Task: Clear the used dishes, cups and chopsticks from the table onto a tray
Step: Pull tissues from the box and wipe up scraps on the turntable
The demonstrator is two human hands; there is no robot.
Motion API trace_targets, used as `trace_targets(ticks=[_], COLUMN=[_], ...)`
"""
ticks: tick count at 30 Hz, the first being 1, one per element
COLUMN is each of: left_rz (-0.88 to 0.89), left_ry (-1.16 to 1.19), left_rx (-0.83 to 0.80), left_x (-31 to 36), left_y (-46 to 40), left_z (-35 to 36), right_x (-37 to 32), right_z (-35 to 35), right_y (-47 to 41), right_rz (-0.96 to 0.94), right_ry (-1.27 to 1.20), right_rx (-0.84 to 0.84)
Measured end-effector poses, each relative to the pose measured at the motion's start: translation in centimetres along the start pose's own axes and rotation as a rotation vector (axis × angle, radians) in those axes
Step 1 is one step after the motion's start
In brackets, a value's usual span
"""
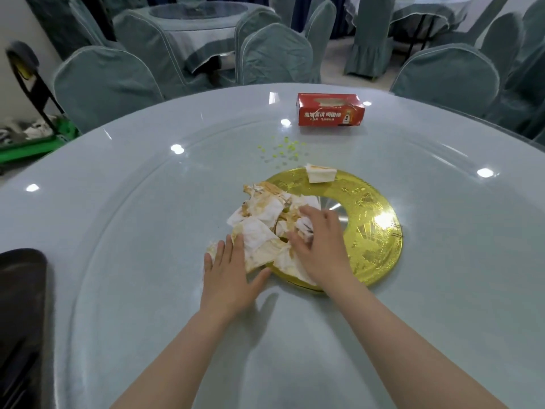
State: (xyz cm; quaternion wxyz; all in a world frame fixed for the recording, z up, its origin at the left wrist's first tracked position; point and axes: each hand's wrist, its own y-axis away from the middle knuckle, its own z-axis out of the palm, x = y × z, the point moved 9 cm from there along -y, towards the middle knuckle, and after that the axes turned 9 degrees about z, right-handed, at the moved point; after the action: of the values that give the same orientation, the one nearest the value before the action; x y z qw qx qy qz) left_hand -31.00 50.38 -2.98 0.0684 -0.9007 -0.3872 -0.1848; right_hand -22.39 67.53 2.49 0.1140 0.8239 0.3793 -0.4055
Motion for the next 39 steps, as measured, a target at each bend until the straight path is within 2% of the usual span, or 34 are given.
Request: trace_targets(ticks=[3,4,9,14,22,26,30,34,37,39], left_rz=[0.044,0.052,0.011,-0.054,-0.062,0.042,0.058,0.058,0.050,0.042], left_ry=[0.115,0.163,0.431,0.511,0.476,0.398,0.286,0.212,0.223,0.216], left_rx=[0.064,0.085,0.221,0.235,0.189,0.110,0.054,0.052,0.097,0.130], left_x=[0.6,0.9,0.8,0.2,1.6,3.1,2.8,2.0,1.6,1.3], left_y=[0.5,0.8,1.7,2.1,3.4,4.4,4.7,4.7,3.4,2.1], left_z=[-0.5,-0.7,-1.7,-1.6,-2.0,-2.4,-2.6,-3.0,-3.9,-4.5], right_x=[1.0,1.2,1.1,-0.9,-1.7,0.1,1.6,3.2,0.9,-1.3], right_z=[3.2,3.8,5.8,5.6,4.1,2.4,0.5,-1.3,-1.0,0.5], right_y=[-0.6,-0.6,-2.9,-3.1,1.0,3.1,4.2,3.6,1.5,-0.5], right_rz=[0.044,0.029,0.041,-0.069,-0.172,-0.121,-0.042,0.155,0.072,-0.021], right_ry=[0.393,0.455,0.503,0.278,0.218,0.208,0.215,-0.022,-0.078,0.064], right_rx=[-0.065,-0.068,-0.161,-0.169,-0.177,-0.190,-0.130,-0.049,-0.090,-0.153])
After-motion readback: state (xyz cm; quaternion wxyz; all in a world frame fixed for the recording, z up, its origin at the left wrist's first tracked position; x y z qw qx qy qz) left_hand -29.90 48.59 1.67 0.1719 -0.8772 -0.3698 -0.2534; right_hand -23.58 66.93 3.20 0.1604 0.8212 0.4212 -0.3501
